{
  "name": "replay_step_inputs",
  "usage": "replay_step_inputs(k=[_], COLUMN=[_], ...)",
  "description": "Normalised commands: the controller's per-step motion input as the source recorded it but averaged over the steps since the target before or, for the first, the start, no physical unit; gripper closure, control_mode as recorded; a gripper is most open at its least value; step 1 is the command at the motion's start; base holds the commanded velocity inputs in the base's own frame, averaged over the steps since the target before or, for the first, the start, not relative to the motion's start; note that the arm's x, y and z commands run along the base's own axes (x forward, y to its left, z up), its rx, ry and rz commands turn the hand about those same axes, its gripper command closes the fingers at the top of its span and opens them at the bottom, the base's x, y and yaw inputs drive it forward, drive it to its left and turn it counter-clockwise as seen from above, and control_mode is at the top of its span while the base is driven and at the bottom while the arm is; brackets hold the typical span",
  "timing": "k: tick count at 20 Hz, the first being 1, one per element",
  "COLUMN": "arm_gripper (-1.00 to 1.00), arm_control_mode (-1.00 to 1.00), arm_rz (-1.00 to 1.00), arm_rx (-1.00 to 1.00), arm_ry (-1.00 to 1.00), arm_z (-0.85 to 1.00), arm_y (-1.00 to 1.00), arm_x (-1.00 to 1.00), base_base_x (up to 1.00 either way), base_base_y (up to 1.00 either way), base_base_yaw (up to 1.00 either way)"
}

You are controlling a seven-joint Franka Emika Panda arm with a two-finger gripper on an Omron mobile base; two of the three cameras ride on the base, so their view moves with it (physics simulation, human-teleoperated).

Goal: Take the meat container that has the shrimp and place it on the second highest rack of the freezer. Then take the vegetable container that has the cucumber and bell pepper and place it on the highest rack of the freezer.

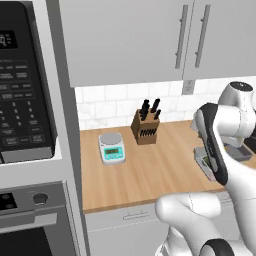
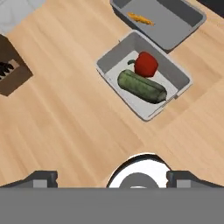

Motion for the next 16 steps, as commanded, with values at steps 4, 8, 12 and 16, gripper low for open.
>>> replay_step_inputs(k=[4,8,12,16], arm_gripper=[-1.00,-1.00,-1.00,-1.00], arm_control_mode=[-1.00,-1.00,-1.00,-1.00], arm_rz=[-0.37,-0.33,-0.33,-0.32], arm_rx=[0.07,0.00,0.01,0.13], arm_ry=[0.04,0.09,0.11,0.08], arm_z=[-0.45,-0.62,-0.68,-0.37], arm_y=[-0.76,-0.74,-0.66,-0.43], arm_x=[-0.18,0.00,0.00,0.01], base_base_x=[0.00,0.00,0.00,0.00], base_base_y=[0.00,0.00,0.00,0.00], base_base_yaw=[0.00,0.00,0.00,0.00])
